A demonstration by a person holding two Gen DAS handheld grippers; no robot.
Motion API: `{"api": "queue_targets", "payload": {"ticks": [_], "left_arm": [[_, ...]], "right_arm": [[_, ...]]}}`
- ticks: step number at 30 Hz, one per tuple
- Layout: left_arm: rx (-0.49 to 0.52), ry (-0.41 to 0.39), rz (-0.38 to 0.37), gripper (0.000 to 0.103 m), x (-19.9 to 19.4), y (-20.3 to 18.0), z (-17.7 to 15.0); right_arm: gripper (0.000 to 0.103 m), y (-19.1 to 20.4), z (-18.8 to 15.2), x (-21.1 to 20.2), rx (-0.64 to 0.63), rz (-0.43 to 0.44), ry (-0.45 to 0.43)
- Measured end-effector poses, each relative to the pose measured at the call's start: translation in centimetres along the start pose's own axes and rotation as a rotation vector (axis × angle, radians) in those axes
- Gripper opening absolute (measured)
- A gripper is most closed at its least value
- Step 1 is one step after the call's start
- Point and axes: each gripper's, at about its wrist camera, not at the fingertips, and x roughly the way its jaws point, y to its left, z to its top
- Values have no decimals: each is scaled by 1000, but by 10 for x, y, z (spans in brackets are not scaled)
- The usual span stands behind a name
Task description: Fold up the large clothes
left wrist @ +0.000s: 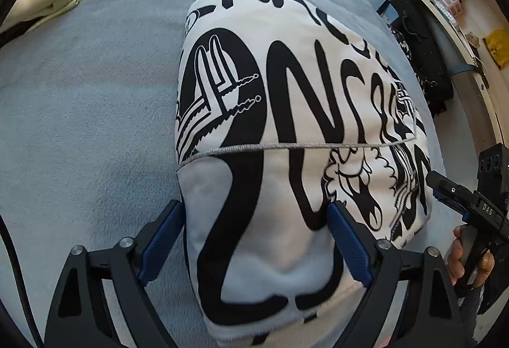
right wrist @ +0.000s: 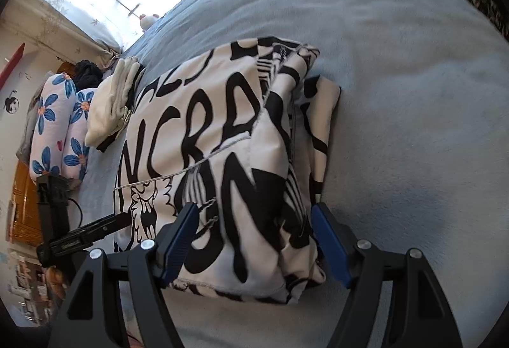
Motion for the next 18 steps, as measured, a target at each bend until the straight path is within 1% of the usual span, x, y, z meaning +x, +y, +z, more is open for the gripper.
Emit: {"api": "queue_targets", "payload": {"ticks": [4,6,10,15,18], "left_arm": [[-10,-3,-7,99,12,1,4],[-8,-4,-5,102,18,0,6],[-15,-8,-4,103,25,-1,10],[-26,-4,-24,103,32,3,15],[-33,1,-42,103,36,10,18]], "right_arm": [[73,-12,7,15,16,15,27],[73,-18,10,24,26,52,42],[74,-27,15,37,41,120,65],[84,-35,20,54,71,201,89],[87,-34,24,62,65,219,93]]}}
